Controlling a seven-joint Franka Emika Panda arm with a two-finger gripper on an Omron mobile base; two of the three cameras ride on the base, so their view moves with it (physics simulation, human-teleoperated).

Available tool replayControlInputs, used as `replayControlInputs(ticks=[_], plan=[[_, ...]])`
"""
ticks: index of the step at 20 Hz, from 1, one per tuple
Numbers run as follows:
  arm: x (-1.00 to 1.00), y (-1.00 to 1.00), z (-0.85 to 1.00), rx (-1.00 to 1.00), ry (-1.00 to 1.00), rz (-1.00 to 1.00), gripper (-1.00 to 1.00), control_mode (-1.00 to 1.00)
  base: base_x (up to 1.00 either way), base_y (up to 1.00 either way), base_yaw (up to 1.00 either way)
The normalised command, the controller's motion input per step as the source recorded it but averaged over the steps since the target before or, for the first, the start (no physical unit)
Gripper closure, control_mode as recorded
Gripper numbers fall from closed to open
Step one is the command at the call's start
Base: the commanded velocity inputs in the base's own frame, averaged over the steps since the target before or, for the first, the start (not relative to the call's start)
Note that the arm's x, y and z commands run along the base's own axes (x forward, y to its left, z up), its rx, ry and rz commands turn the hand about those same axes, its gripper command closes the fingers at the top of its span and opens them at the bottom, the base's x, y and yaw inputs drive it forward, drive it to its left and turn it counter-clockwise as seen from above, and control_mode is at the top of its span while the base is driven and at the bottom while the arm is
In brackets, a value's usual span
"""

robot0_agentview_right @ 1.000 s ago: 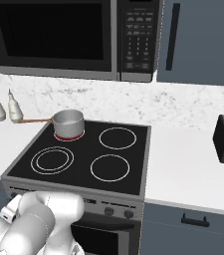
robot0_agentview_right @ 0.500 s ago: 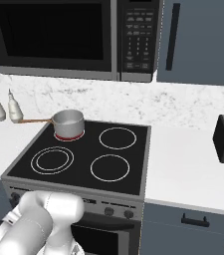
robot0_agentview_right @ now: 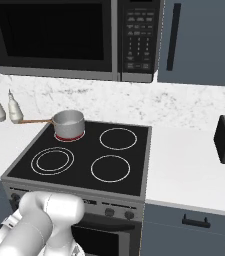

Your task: Turn off the rear left burner of the stove.

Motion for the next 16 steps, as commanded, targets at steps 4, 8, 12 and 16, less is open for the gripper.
replayControlInputs(ticks=[4,8,12,16], plan=[[0.04,0.0,-0.02,0.0,0.0,0.02,-1.0,-1.0,0.0,0.0,0.0],[0.18,0.0,0.0,0.0,0.0,0.01,-1.0,-1.0,0.0,0.0,0.0],[0.19,0.0,0.0,0.0,0.0,0.0,-1.0,-1.0,0.0,0.0,0.0],[0.05,0.01,-0.06,0.0,0.0,0.0,-1.0,-1.0,0.0,0.0,0.0]])
